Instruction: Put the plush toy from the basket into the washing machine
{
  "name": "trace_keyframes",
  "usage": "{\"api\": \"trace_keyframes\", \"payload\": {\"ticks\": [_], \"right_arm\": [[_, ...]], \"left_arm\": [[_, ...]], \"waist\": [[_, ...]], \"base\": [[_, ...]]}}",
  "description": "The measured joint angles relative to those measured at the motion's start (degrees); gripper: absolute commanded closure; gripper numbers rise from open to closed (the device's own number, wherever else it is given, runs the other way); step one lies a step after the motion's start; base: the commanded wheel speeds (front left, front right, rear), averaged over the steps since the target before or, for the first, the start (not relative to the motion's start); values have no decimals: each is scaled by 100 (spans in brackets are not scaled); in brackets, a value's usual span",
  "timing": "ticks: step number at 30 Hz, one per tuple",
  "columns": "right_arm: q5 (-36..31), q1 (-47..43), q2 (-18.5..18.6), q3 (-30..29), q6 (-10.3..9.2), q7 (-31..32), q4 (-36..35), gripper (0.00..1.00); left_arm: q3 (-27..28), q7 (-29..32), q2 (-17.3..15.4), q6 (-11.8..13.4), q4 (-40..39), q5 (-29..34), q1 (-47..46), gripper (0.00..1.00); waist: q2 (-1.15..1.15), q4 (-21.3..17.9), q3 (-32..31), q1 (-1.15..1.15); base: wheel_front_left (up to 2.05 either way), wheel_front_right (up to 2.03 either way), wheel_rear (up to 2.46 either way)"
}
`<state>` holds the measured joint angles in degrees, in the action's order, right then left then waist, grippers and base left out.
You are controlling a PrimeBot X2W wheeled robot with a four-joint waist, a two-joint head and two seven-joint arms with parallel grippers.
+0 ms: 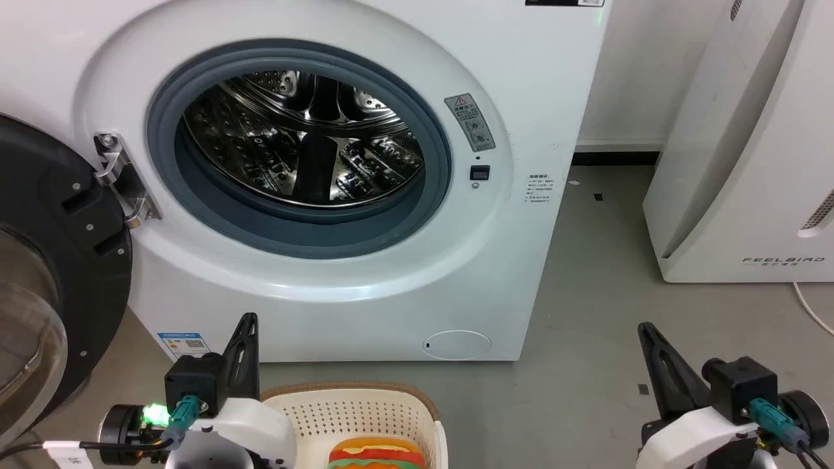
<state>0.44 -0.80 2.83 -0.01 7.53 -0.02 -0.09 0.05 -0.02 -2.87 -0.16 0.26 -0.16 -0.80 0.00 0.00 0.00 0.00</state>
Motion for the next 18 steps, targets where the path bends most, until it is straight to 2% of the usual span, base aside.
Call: {"api": "trace_keyframes", "payload": {"ticks": [15, 16, 17, 18], "right_arm": [[0, 0, 0, 0, 0, 0, 0, 100], [3, -3, 0, -2, 1, -1, -1, 0], [3, -3, 0, -1, 0, -1, -1, 0], [3, -3, 0, -1, 1, -1, -1, 100]], "left_arm": [[-2, 0, 0, 0, 0, 0, 1, 100], [-1, 0, 0, 0, 3, -1, -1, 0], [1, 0, 0, -1, 5, -1, -2, 0], [1, 0, 0, -1, 7, -1, -2, 100]], "waist": [[0, 0, 0, 0], [0, 0, 0, 0], [0, 0, 0, 0], [0, 0, 0, 0]], "base": [[0, 0, 0], [0, 0, 0], [0, 0, 0], [0, 0, 0]]}}
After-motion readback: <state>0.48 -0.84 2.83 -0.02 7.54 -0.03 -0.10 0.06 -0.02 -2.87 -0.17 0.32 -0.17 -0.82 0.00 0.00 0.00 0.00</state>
